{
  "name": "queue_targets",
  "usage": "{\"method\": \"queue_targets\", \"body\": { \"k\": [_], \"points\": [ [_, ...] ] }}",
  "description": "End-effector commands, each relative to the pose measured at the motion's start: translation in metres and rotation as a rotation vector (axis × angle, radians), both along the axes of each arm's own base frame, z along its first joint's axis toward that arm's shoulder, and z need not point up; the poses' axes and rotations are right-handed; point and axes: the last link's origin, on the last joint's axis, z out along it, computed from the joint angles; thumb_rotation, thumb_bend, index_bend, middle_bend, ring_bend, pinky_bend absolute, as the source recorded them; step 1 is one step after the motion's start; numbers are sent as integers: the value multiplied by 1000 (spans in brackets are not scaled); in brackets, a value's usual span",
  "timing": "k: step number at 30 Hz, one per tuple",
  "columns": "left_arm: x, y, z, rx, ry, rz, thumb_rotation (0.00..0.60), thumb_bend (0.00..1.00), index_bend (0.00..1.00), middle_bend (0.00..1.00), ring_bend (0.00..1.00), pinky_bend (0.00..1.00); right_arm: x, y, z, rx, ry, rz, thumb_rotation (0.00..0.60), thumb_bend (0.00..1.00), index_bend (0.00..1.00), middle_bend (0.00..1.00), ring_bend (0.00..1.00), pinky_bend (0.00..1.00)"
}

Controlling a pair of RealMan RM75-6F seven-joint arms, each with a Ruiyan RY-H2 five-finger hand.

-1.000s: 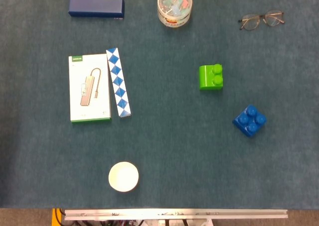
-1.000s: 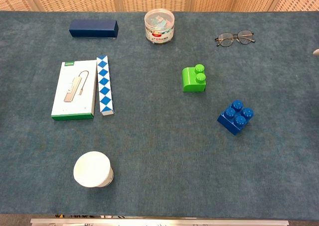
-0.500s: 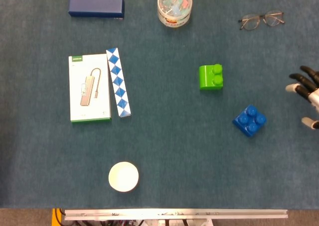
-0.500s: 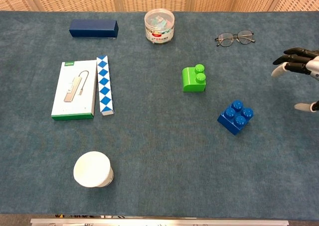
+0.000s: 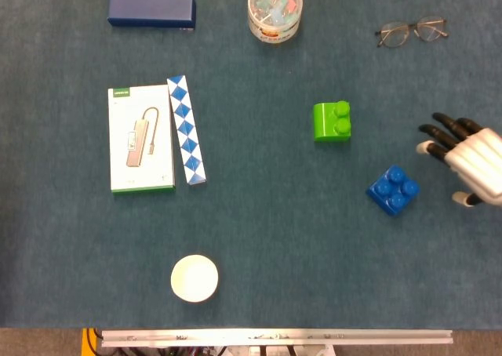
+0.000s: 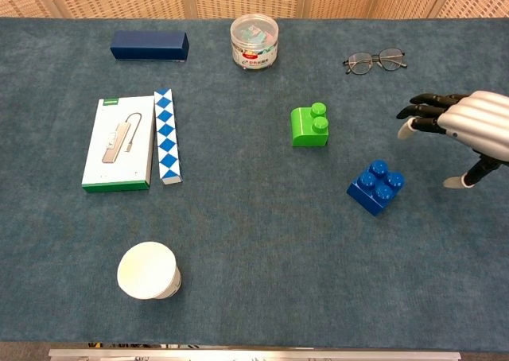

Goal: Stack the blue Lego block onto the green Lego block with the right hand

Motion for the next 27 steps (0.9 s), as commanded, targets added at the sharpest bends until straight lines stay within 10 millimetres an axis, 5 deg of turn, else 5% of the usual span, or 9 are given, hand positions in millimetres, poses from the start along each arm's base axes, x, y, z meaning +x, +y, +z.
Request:
{"method": "queue_targets", "body": {
  "k": [1,27],
  "points": [
    [0,0,1,2,-1,2,600,346,317,408,389,501,5,-2,-6,12,5,12,600,64,276,139,30,204],
    [1,-1,7,19,-15,2,600,346,317,409,389,501,33,-11,-52,120,81,64,600,33,220,110,14,186]
  ]
}}
